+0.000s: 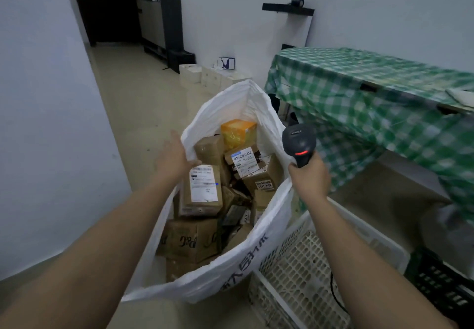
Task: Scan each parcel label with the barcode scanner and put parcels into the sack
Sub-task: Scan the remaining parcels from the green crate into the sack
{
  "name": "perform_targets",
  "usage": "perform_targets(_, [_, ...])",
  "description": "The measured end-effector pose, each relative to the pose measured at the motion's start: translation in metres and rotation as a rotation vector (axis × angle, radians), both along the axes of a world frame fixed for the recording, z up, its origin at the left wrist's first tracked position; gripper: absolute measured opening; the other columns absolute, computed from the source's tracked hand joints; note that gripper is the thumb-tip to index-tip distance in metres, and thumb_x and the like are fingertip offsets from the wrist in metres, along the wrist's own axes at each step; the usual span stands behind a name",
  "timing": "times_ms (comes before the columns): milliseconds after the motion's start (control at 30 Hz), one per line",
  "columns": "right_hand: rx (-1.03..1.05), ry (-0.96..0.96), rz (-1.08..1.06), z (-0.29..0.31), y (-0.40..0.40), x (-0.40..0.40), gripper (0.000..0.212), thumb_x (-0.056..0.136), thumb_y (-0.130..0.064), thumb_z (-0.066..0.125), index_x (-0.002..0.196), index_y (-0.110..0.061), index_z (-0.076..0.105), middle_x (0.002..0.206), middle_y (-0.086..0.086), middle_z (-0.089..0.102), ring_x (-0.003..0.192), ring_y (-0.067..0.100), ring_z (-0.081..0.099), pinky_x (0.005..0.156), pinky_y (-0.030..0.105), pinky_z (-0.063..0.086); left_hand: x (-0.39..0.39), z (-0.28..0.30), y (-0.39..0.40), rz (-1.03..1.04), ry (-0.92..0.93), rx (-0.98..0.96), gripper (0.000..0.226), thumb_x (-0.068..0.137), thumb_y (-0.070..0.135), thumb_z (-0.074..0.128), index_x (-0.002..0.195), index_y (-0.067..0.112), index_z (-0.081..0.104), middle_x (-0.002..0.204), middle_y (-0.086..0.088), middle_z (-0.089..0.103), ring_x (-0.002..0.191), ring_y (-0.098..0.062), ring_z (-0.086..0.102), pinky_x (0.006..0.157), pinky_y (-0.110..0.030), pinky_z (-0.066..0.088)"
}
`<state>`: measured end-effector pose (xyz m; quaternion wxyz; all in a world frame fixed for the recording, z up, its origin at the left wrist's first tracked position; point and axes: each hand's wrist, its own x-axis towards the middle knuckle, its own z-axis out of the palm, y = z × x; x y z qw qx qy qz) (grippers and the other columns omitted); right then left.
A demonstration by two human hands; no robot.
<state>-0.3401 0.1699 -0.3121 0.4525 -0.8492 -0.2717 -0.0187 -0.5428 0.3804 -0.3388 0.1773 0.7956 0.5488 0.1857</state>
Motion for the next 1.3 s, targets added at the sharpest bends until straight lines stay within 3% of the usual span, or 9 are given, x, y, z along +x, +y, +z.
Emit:
perform_targets(67, [-0.007,0.001,0.012,0.002,0.003,-0.005,0.036,0.084,-0.020,0.068,0.119,-0.017,0.057,0.105,0.007,0.068,0.098,0.032,0.062,0.073,0.029,0.038,-0.012,-0.005,0.008,-0.036,-0.058,-0.136,0.052,0.092,0.031,0.061,0.130,0.000,0.044,0.118,-0.018,0.057,0.098,-0.030,0.056,0.088,-0.044,0.049])
perform_targets(133, [0.002,0.000,0.050,0.004,0.008,-0.007,0.039,0.085,-0.018,0.067,0.123,-0.017,0.057,0.104,0.006,0.069,0.098,0.031,0.063,0.072,0.028,0.038,-0.015,-0.007,0.012,-0.013,-0.079,-0.064,0.033,0.100,0.027,0.046,0.113,-0.003,0.053,0.106,-0.021,0.061,0.088,-0.033,0.056,0.081,-0.042,0.047])
perform_targets(333, [0.092,0.005,0.098,0.037,0.043,-0.013,0.036,0.084,-0.010,0.064,0.119,-0.010,0.057,0.101,0.012,0.067,0.096,0.033,0.063,0.071,0.030,0.041,0.012,0.057,0.032,0.135,-0.480,-0.082,0.041,0.103,0.024,0.036,0.126,-0.007,0.051,0.128,-0.027,0.054,0.115,-0.042,0.052,0.090,-0.040,0.042])
perform_targets(467, [0.254,-0.026,0.081,0.087,0.064,-0.008,0.032,0.084,-0.006,0.061,0.116,-0.005,0.058,0.094,0.011,0.064,0.085,0.031,0.058,0.069,0.028,0.038,0.024,0.123,0.053,0.123,-0.693,0.015,0.035,0.102,0.017,0.035,0.126,-0.003,0.050,0.127,-0.020,0.054,0.115,-0.036,0.051,0.085,-0.034,0.038])
perform_targets(667, [0.070,0.002,0.131,0.047,0.038,-0.008,0.029,0.083,-0.010,0.067,0.111,-0.007,0.061,0.082,0.002,0.062,0.084,0.027,0.061,0.068,0.029,0.041,0.009,0.119,0.065,0.097,-0.347,-0.052,0.036,0.102,0.018,0.038,0.129,-0.004,0.048,0.131,-0.026,0.050,0.117,-0.041,0.050,0.087,-0.040,0.043])
perform_targets(867, [0.277,-0.085,0.073,0.089,0.034,-0.010,0.020,0.082,-0.009,0.066,0.101,-0.005,0.061,0.082,0.005,0.058,0.079,0.024,0.055,0.067,0.028,0.036,-0.011,0.128,0.057,0.200,-0.565,0.098,0.030,0.102,0.020,0.036,0.124,0.000,0.046,0.125,-0.022,0.052,0.113,-0.040,0.051,0.081,-0.038,0.037])
perform_targets(1033, [0.114,-0.052,0.060,0.068,0.004,-0.007,0.015,0.083,-0.008,0.064,0.093,-0.016,0.056,0.076,0.004,0.054,0.075,0.025,0.051,0.066,0.029,0.034,-0.029,0.100,0.054,0.091,-0.140,0.106,0.027,0.101,0.020,0.040,0.116,0.001,0.052,0.117,-0.023,0.057,0.102,-0.039,0.054,0.074,-0.036,0.035])
perform_targets(1133, [0.120,-0.006,0.049,0.055,-0.011,-0.008,0.014,0.082,-0.008,0.065,0.089,-0.013,0.054,0.075,0.005,0.056,0.076,0.029,0.053,0.066,0.030,0.036,-0.034,0.091,0.042,0.072,-0.069,0.107,0.026,0.101,0.021,0.040,0.116,0.004,0.052,0.112,-0.019,0.058,0.085,-0.028,0.049,0.071,-0.035,0.037])
perform_targets(1300, [0.139,0.043,0.065,0.050,-0.038,-0.016,0.017,0.081,-0.009,0.069,0.090,-0.013,0.055,0.070,-0.007,0.054,0.072,0.023,0.052,0.066,0.028,0.036,-0.035,0.087,0.011,0.032,-0.050,0.108,0.027,0.100,0.020,0.042,0.122,0.007,0.046,0.108,-0.014,0.055,0.091,-0.030,0.052,0.075,-0.037,0.043])
